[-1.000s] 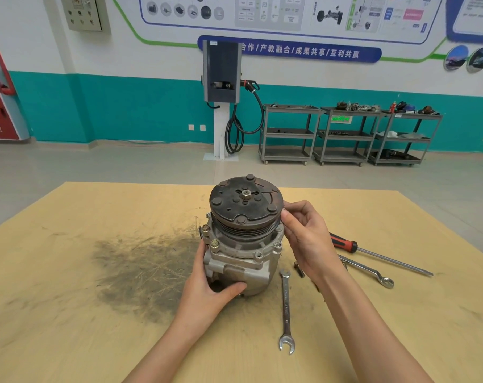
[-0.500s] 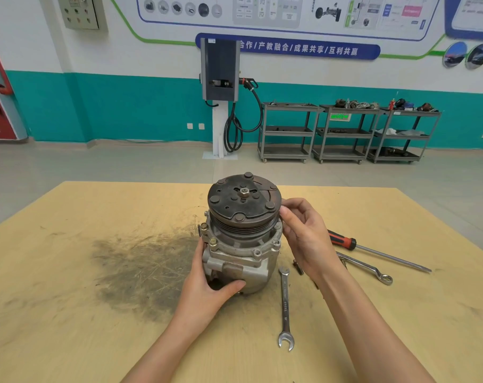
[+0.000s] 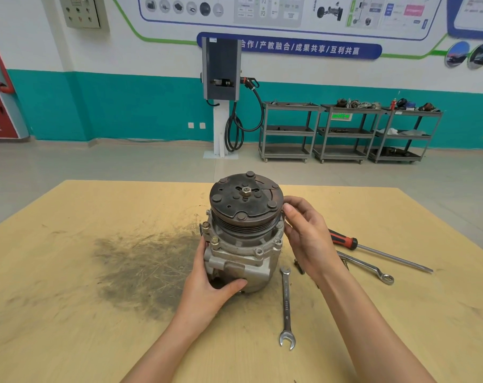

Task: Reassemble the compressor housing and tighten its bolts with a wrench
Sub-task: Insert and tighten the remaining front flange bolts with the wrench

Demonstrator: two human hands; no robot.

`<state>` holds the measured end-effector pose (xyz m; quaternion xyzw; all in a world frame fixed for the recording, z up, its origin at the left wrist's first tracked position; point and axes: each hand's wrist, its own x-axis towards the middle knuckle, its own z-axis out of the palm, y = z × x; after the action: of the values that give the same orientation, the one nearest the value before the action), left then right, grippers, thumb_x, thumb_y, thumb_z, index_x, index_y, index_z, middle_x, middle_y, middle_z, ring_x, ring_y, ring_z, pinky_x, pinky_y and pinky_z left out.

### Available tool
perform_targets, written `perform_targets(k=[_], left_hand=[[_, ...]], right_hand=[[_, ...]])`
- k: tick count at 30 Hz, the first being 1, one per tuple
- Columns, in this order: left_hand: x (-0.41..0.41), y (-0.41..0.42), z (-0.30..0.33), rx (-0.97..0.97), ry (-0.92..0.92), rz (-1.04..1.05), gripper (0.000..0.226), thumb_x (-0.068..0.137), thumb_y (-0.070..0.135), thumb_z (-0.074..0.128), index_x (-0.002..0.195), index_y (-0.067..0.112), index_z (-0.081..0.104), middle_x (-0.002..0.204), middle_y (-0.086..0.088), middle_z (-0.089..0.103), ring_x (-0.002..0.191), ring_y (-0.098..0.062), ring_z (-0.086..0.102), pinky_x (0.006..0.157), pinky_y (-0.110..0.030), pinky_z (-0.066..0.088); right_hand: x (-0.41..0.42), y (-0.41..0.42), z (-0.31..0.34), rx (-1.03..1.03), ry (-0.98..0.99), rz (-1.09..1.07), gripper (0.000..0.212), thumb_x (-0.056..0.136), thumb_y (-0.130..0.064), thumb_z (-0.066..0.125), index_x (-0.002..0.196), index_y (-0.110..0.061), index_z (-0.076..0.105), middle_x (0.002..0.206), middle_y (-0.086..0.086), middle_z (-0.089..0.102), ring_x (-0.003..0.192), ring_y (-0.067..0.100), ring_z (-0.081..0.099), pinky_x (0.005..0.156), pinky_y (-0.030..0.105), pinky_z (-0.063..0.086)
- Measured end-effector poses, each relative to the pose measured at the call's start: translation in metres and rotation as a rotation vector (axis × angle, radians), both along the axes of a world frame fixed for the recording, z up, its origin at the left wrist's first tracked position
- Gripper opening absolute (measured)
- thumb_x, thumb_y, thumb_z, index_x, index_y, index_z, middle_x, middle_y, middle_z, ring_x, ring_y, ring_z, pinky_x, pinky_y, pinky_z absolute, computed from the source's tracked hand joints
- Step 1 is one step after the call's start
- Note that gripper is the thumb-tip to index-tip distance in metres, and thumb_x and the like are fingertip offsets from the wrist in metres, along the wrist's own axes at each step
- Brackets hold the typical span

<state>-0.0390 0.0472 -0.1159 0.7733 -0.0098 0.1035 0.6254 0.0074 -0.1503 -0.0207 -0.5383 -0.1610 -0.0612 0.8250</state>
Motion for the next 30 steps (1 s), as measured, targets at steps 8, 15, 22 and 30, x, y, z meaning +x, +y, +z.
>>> perform_targets(k=[8,15,22,30], left_hand=[[-0.0022,-0.0005,0.002,0.007,-0.017,-0.007,0.119,0.068,0.026,0.092,0.16,0.029,0.017,0.142,0.022,0.052,0.132,0.001,0.049,0.11,-0.019,0.036],[-0.0039,-0.0006,0.0048,0.01,-0.012,-0.012,0.118,0.069,0.025,0.091,0.16,0.028,0.017,0.145,0.017,0.053,0.133,-0.004,0.05,0.117,-0.034,0.038],[-0.0034,-0.0007,0.0047,0.013,-0.001,-0.008,0.117,0.068,0.024,0.091,0.159,0.029,0.018,0.14,0.023,0.053,0.132,-0.003,0.051,0.113,-0.027,0.038],[-0.0025,0.0,0.0046,0.021,-0.002,-0.007,0.119,0.07,0.025,0.091,0.16,0.03,0.014,0.134,0.03,0.049,0.133,-0.001,0.048,0.111,-0.021,0.036]], right_hand=[[-0.0015,0.0015,0.0039,-0.009,0.017,-0.04,0.008,0.088,-0.006,0.06,0.095,-0.006,0.058,0.107,0.011,0.068,0.101,0.023,0.064,0.08,0.023,0.054],[-0.0031,-0.0003,0.0008,0.005,0.008,0.021,0.015,0.097,-0.006,0.049,0.104,-0.007,0.062,0.101,0.003,0.071,0.094,0.015,0.067,0.081,0.025,0.054],[-0.004,0.0012,0.0047,-0.01,0.021,-0.011,0.016,0.085,-0.013,0.06,0.098,-0.005,0.061,0.112,0.014,0.066,0.103,0.022,0.064,0.083,0.027,0.054],[-0.0041,0.0005,0.0024,0.053,0.042,0.035,0.016,0.086,-0.012,0.057,0.1,-0.005,0.061,0.107,0.01,0.067,0.098,0.021,0.064,0.084,0.032,0.053]])
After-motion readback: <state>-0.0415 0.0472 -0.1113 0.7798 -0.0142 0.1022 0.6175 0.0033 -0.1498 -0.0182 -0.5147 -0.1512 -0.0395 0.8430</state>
